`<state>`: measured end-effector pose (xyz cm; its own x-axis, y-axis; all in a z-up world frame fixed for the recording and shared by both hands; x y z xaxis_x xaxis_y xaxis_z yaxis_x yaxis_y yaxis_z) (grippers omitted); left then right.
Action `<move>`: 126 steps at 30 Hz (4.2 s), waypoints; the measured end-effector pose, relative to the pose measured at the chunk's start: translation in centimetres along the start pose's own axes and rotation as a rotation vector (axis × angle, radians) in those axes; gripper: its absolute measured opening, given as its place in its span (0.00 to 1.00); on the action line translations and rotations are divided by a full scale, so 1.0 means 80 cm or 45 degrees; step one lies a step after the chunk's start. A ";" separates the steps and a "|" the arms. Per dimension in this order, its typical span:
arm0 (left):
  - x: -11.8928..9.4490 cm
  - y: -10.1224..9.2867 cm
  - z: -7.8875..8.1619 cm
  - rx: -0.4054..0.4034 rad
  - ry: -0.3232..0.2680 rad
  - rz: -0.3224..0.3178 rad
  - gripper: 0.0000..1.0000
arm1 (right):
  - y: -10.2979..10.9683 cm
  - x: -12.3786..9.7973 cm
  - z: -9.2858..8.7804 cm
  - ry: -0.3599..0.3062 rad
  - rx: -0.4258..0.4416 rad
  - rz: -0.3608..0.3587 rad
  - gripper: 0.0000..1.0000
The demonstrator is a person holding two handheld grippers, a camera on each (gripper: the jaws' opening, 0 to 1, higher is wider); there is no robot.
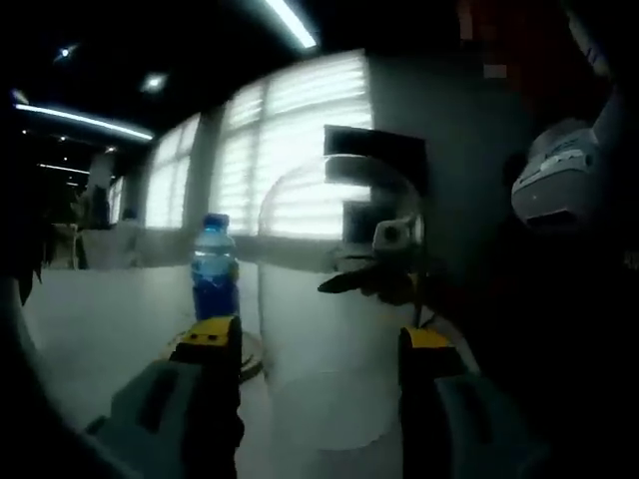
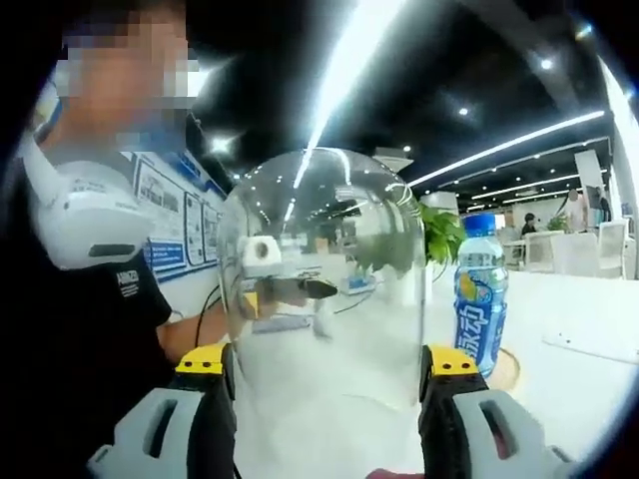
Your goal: Open the cover put in the Mizone put the cover back on
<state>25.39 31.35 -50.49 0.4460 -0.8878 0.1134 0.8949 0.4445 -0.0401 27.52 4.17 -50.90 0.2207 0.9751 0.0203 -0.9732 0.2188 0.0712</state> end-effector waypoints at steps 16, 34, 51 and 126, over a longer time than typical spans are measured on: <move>0.028 0.003 -0.009 -0.026 0.095 -0.166 0.63 | -0.011 0.017 -0.001 0.077 0.013 0.081 0.77; 0.060 0.014 -0.011 0.055 0.177 -0.278 0.73 | -0.015 0.030 0.001 0.150 -0.039 0.132 0.82; 0.066 0.020 -0.016 0.022 0.114 -0.322 0.76 | -0.022 0.044 -0.003 0.097 -0.047 0.204 0.88; 0.072 0.003 -0.028 0.007 0.047 -0.245 0.82 | -0.012 0.046 -0.005 0.107 -0.039 0.189 0.90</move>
<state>28.23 26.09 -52.08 0.2672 -0.9602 0.0819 0.9636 0.2668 -0.0158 29.27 7.59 -51.26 0.0692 0.9961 -0.0549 -0.9965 0.0716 0.0431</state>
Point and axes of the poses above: the point that each gripper's makers call its tool centre point, and the gripper's own axes: x roughly forward along the fingers, y roughly to its left, z roughly out of its top, the point moved 9 cm from there along -x, roughly backward along the fingers, and after that the axes turned 3 degrees about -y, right-handed, at the moved point
